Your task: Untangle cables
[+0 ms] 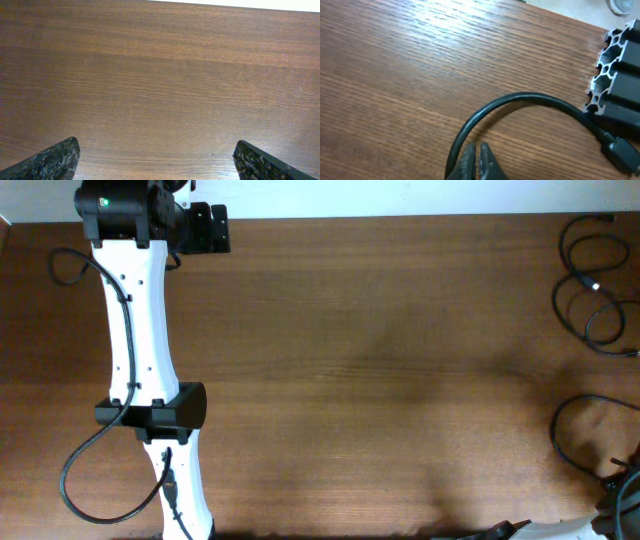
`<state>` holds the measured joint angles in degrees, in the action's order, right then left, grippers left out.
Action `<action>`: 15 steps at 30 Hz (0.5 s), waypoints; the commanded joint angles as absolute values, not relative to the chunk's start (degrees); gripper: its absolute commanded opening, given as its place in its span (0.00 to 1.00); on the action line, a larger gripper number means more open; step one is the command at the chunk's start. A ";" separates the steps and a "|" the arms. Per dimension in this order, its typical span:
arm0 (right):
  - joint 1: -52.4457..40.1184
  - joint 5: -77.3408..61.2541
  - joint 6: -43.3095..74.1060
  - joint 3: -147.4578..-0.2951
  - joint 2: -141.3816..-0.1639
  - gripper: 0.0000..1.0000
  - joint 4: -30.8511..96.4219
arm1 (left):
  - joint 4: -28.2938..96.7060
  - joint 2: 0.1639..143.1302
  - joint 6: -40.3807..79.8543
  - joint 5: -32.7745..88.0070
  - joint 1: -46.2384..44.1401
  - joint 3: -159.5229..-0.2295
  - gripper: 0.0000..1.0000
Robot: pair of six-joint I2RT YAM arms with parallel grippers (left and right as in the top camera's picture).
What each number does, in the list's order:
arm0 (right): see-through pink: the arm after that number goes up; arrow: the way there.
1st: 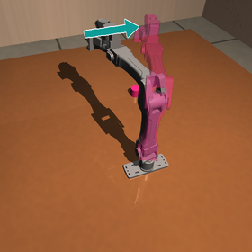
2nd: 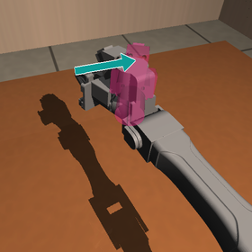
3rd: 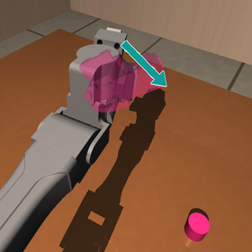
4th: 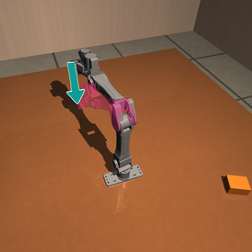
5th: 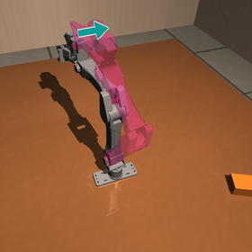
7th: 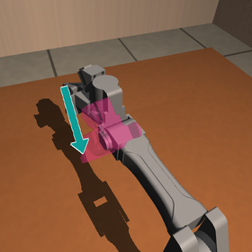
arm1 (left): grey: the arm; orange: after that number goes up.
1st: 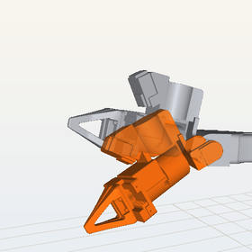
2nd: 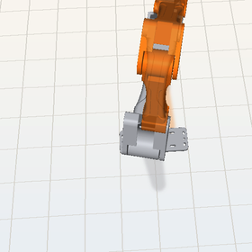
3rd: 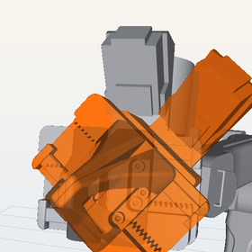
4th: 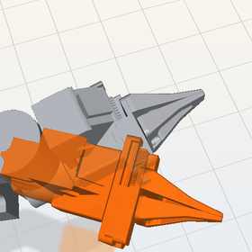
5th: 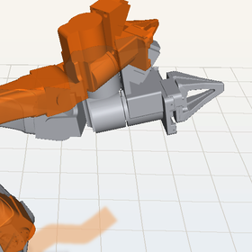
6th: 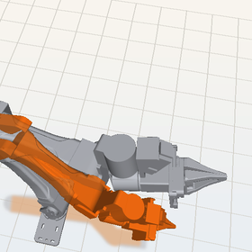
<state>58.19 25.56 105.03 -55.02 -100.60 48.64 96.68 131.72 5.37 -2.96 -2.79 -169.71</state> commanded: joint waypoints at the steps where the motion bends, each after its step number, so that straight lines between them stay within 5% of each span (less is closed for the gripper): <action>1: 58.57 25.19 105.30 -54.19 -101.43 0.68 47.48 | 96.71 131.37 4.21 -2.72 -2.63 -169.77 0.99; 3: 58.59 22.79 105.30 -54.19 -101.43 0.81 47.05 | 96.71 131.37 4.23 -2.72 -2.63 -169.77 0.99; 5: 58.57 21.32 104.71 -54.19 -101.43 0.81 47.05 | 96.73 131.37 4.23 -2.72 -2.63 -169.77 0.99; 8: 58.57 19.29 102.69 -54.19 -101.43 0.73 47.66 | 96.71 131.37 4.23 -2.70 -2.63 -169.77 0.99; 13: 58.57 9.56 93.08 -54.33 -101.41 0.35 43.03 | 96.73 131.37 4.23 -2.70 -2.63 -169.77 0.99; 15: 58.57 4.34 90.30 -54.33 -101.41 0.39 39.38 | 96.71 131.37 4.23 -2.70 -2.63 -169.77 0.99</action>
<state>58.30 12.34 96.14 -54.68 -100.79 42.54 96.68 131.72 5.32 -2.94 -2.79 -169.71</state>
